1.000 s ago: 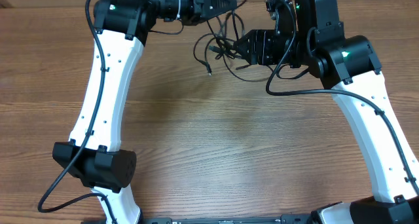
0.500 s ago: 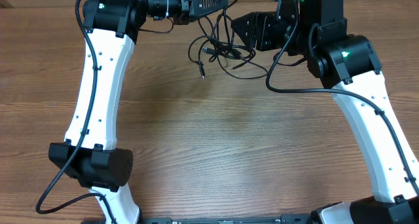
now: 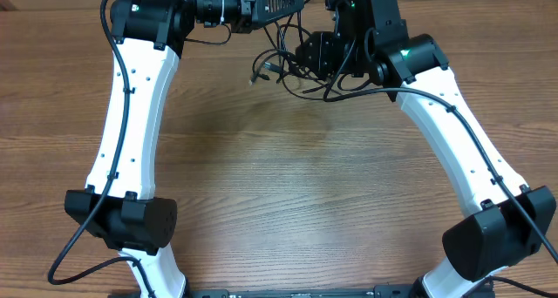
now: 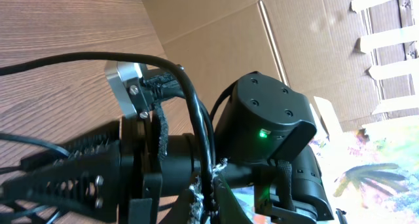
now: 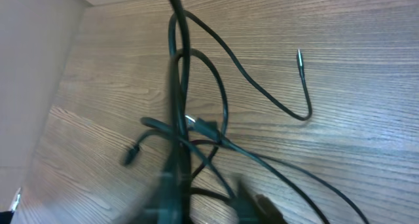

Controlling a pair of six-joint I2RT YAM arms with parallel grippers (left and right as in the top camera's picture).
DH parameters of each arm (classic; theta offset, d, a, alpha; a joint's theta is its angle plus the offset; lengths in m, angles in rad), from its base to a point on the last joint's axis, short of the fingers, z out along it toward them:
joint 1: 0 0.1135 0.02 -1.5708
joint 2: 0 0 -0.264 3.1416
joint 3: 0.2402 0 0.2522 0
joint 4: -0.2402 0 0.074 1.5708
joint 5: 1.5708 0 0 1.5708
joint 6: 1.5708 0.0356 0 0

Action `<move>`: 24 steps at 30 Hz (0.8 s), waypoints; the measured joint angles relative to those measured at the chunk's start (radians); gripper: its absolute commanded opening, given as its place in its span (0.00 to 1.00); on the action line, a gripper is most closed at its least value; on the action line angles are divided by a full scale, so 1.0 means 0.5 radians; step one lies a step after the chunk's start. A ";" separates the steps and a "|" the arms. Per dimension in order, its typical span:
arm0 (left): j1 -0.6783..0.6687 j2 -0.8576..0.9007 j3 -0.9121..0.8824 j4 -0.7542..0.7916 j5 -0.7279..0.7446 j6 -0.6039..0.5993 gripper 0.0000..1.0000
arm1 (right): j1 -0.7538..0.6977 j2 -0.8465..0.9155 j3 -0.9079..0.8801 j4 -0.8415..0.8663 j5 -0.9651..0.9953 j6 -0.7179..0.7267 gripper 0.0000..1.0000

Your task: Untangle cables

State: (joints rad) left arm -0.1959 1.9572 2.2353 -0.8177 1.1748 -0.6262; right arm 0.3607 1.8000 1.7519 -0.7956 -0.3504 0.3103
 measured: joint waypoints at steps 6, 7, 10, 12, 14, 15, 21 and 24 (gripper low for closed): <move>0.039 -0.003 0.000 -0.080 0.063 0.030 0.04 | -0.105 0.000 0.000 -0.144 0.071 0.037 0.04; 0.069 -0.011 0.000 -0.148 0.071 0.059 0.04 | -0.200 0.000 0.000 -0.200 0.082 0.038 0.04; 0.207 -0.056 -0.006 -0.352 0.074 0.147 0.04 | -0.401 0.000 0.000 -0.264 0.101 0.033 0.04; 0.343 -0.110 -0.008 -0.517 0.072 0.225 0.04 | -0.577 0.000 0.000 -0.314 0.112 0.020 0.04; 0.494 -0.187 -0.008 -0.693 0.059 0.322 0.04 | -0.745 0.000 0.000 -0.360 0.122 0.013 0.04; 0.576 -0.243 -0.008 -0.787 0.047 0.381 0.04 | -0.832 0.000 0.000 -0.384 0.126 0.009 0.04; 0.938 -0.552 -0.005 -1.249 -0.060 0.703 0.04 | -1.173 -0.004 0.000 -0.455 0.136 -0.002 0.04; 1.083 -0.649 -0.001 -1.394 -0.091 0.848 0.04 | -1.309 -0.035 0.000 -0.456 0.141 -0.022 0.04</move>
State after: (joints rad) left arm 0.3454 1.6325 2.2349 -1.5146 1.1294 -0.2020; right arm -0.2939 1.7824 1.7519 -1.0237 -0.2798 0.2993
